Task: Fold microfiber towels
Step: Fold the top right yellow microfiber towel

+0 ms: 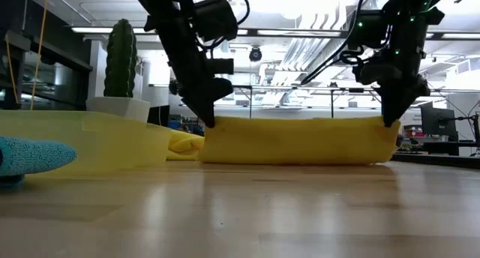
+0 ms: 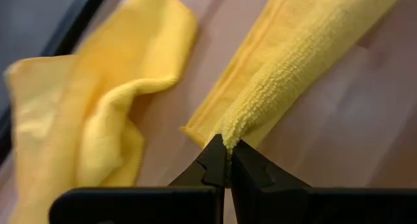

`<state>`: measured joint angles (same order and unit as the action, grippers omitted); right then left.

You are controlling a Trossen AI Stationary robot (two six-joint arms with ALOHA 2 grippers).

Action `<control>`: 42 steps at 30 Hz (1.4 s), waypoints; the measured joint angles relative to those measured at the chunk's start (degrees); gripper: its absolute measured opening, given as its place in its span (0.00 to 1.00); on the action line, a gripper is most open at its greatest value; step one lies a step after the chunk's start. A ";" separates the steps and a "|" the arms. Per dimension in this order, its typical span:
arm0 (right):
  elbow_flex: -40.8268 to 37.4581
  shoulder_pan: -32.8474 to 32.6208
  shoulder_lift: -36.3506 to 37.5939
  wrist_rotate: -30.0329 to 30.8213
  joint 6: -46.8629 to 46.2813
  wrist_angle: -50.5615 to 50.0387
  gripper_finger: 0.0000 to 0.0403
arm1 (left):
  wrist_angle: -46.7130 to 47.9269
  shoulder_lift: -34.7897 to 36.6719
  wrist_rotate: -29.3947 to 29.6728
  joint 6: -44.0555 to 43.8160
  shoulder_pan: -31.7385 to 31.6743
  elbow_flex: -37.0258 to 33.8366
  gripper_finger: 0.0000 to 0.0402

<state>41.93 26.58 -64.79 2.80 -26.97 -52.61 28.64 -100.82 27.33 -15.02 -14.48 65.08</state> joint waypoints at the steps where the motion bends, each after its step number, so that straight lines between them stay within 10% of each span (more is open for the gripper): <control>1: 0.00 0.63 -0.18 0.58 0.01 0.25 0.00 | 0.00 0.00 1.02 -0.66 -0.05 0.00 0.00; 13: 0.00 1.34 -2.80 -1.90 1.45 1.58 0.00 | -0.40 -0.33 4.88 -4.74 1.66 -2.29 0.00; 31: 0.07 -28.75 -0.88 -17.99 -12.61 -8.80 0.00 | -1.24 -0.35 -4.77 -9.84 17.31 -6.14 0.00; 42: 0.02 -23.51 -0.86 -7.50 -16.60 -8.98 0.00 | -1.86 0.74 -3.10 -5.98 10.93 -3.89 0.00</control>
<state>41.95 3.07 -65.65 -4.70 -43.57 -61.59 26.78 -100.07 24.23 -20.99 -3.55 61.19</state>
